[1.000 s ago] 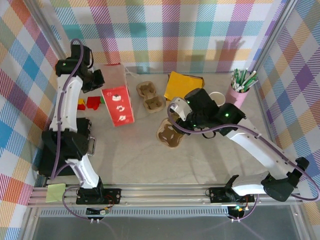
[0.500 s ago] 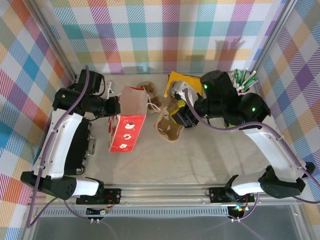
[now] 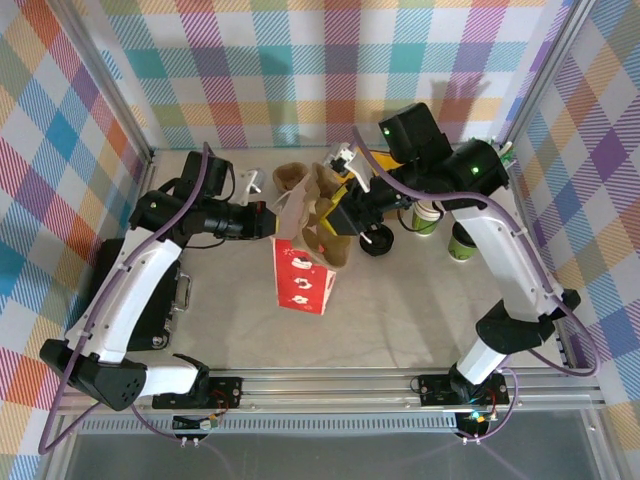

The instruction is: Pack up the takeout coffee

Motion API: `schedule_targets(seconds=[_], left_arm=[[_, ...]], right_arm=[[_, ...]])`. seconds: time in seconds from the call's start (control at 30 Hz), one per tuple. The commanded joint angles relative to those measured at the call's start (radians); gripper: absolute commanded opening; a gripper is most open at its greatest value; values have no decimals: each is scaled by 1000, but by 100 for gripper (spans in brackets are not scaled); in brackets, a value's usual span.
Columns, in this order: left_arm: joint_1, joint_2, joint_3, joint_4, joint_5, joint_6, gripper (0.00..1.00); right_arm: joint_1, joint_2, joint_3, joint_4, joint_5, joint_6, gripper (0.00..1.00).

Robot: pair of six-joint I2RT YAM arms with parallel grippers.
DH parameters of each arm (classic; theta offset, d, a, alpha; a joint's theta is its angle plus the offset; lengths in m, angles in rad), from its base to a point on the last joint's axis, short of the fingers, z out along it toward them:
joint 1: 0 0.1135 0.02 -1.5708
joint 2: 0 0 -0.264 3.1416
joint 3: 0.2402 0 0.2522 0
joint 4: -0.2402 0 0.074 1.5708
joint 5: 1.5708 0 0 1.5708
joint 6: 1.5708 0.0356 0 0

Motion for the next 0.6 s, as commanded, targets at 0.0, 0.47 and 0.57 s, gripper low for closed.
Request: schedule_targets(seconds=[0.0, 0.47, 0.57], left_arm=[[-13, -24, -41, 106, 95, 12, 0], [-13, 27, -110, 95, 94, 140, 0], [-13, 34, -109, 88, 102, 168, 0]], right_arm=[[-29, 28, 11, -51, -141, -45, 36], [-79, 167, -101, -102, -151, -93, 36], [-87, 200, -91, -118, -133, -107, 35]])
